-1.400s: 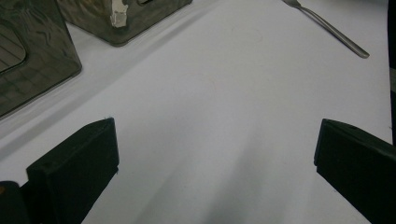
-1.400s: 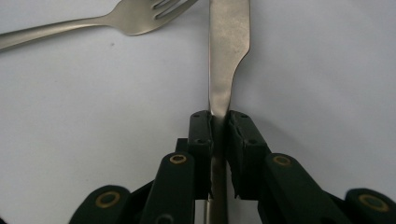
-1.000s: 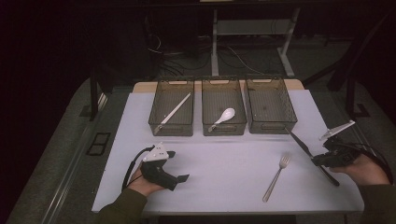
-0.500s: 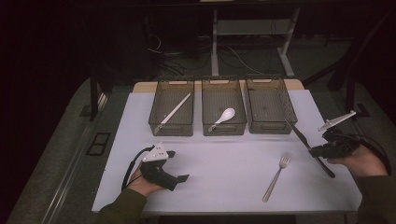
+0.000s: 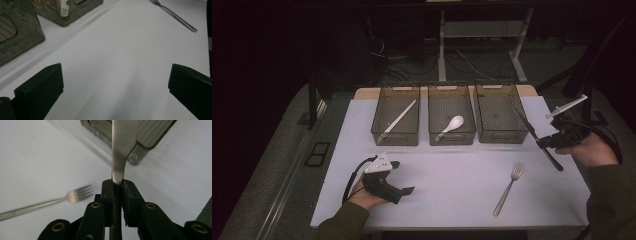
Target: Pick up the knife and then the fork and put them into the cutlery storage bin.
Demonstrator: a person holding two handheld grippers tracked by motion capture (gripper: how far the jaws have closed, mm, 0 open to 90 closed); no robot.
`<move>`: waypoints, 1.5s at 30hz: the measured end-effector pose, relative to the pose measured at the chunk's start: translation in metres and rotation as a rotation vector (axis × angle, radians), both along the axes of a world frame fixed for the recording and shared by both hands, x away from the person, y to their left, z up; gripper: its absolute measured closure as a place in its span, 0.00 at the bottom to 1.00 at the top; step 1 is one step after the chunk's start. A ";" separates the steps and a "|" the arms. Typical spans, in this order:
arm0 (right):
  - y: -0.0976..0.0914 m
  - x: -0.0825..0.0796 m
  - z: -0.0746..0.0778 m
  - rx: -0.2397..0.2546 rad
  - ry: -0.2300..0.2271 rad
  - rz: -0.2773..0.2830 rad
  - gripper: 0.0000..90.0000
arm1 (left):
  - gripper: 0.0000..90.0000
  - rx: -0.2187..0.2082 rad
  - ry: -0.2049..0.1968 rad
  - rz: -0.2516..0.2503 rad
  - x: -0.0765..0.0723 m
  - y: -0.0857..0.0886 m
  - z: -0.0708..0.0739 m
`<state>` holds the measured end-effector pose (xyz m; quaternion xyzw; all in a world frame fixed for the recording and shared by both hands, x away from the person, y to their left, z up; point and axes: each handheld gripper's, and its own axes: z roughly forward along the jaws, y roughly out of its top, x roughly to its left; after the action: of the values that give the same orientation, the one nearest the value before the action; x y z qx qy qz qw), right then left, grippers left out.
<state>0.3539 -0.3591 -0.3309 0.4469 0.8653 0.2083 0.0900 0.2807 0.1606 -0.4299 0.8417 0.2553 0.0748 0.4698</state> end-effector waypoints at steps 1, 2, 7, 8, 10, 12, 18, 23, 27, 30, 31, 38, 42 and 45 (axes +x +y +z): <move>0.001 0.003 0.002 0.000 -0.005 -0.002 0.89 | 0.00 -0.003 -0.001 -0.001 0.000 0.000 0.000; 0.004 0.008 0.006 0.004 -0.003 -0.009 0.89 | 0.00 -0.005 -0.002 -0.001 0.000 0.000 0.001; 0.014 0.026 0.017 -0.004 -0.007 -0.019 0.89 | 0.00 -0.014 -0.003 0.002 0.000 0.001 0.001; 0.016 0.030 0.019 -0.004 -0.007 -0.020 0.89 | 0.00 -0.012 -0.003 0.001 0.000 0.001 0.002; 0.019 0.038 0.023 0.004 -0.010 -0.026 0.89 | 0.00 -0.011 -0.006 -0.001 0.000 0.002 0.002; 0.021 0.045 0.026 0.013 -0.014 -0.032 0.89 | 0.00 -0.013 -0.007 -0.001 0.000 0.002 0.002; 0.026 0.066 0.027 0.019 -0.008 -0.062 0.89 | 0.00 -0.007 -0.019 -0.003 0.000 0.002 0.002; 0.027 0.084 0.024 0.030 0.003 -0.079 0.89 | 0.00 -0.012 -0.020 -0.002 0.001 0.003 0.002; 0.030 0.098 0.020 0.038 0.010 -0.100 0.89 | 0.00 -0.014 -0.021 -0.009 0.002 0.003 0.001; 0.033 0.107 0.019 0.040 0.015 -0.109 0.89 | 0.00 -0.015 -0.020 -0.012 0.002 0.003 0.001; 0.035 0.110 0.019 0.039 0.017 -0.115 0.89 | 0.00 -0.019 -0.020 -0.011 0.002 0.003 0.002; 0.046 0.130 0.019 0.046 0.016 -0.127 0.89 | 0.00 -0.020 -0.022 -0.017 0.001 0.004 0.003; 0.053 0.139 0.017 0.046 0.011 -0.132 0.89 | 0.00 -0.026 -0.021 -0.016 0.001 0.004 0.002; 0.056 0.146 0.013 0.042 0.016 -0.133 0.89 | 0.00 -0.029 -0.019 -0.015 0.001 0.004 0.002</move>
<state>0.4997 -0.3027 -0.3183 0.5071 0.8297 0.2164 0.0872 0.2821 0.1648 -0.4276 0.8360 0.2456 0.0757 0.4848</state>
